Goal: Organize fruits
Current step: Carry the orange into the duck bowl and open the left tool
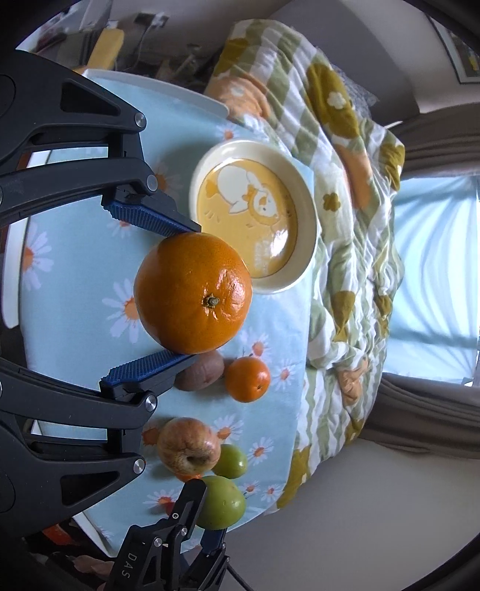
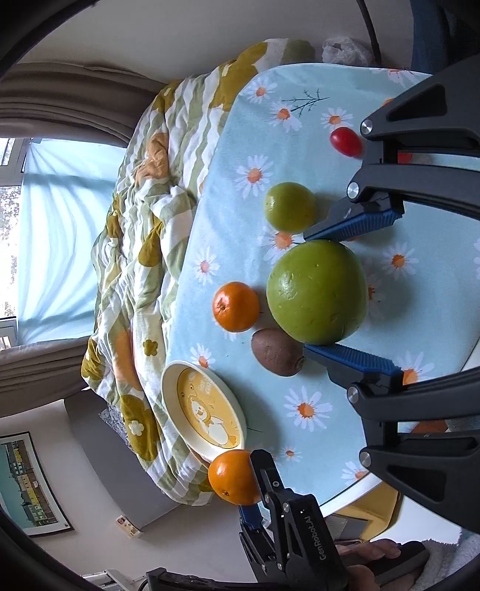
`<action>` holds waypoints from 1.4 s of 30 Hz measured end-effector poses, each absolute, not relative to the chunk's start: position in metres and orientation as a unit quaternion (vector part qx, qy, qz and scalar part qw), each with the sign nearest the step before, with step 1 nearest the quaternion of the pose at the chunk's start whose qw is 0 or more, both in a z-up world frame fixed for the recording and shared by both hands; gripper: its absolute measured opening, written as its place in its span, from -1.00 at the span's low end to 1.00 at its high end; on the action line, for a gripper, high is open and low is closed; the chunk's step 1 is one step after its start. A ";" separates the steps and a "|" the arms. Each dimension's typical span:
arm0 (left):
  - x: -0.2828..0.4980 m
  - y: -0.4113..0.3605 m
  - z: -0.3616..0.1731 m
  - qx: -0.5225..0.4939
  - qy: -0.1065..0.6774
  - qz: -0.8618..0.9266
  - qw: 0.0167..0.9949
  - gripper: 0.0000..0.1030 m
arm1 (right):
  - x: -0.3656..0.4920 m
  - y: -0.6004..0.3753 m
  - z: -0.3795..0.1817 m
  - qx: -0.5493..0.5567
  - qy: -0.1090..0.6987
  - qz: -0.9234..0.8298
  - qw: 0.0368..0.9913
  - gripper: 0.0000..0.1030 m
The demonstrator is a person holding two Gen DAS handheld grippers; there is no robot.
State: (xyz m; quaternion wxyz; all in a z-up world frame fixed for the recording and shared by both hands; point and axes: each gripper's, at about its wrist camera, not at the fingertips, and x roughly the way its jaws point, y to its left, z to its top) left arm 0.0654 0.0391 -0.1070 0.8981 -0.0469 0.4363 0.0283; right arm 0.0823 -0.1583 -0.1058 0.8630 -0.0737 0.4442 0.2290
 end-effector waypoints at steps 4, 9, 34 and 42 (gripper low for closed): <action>0.087 0.069 -0.104 -0.044 0.436 0.018 0.899 0.29 | 0.096 -0.129 -0.100 -0.064 0.443 0.223 0.866 -0.03; 0.117 0.109 -0.110 -0.036 0.442 0.003 0.896 0.29 | 0.116 -0.092 -0.097 -0.050 0.444 0.210 0.870 -0.03; 0.238 0.169 -0.185 0.038 0.486 -0.113 0.866 0.30 | 0.174 -0.015 -0.127 0.002 0.480 0.105 0.871 -0.03; 0.231 0.164 -0.171 0.057 0.458 -0.103 0.881 1.00 | 0.172 -0.019 -0.125 0.009 0.483 0.094 0.870 -0.03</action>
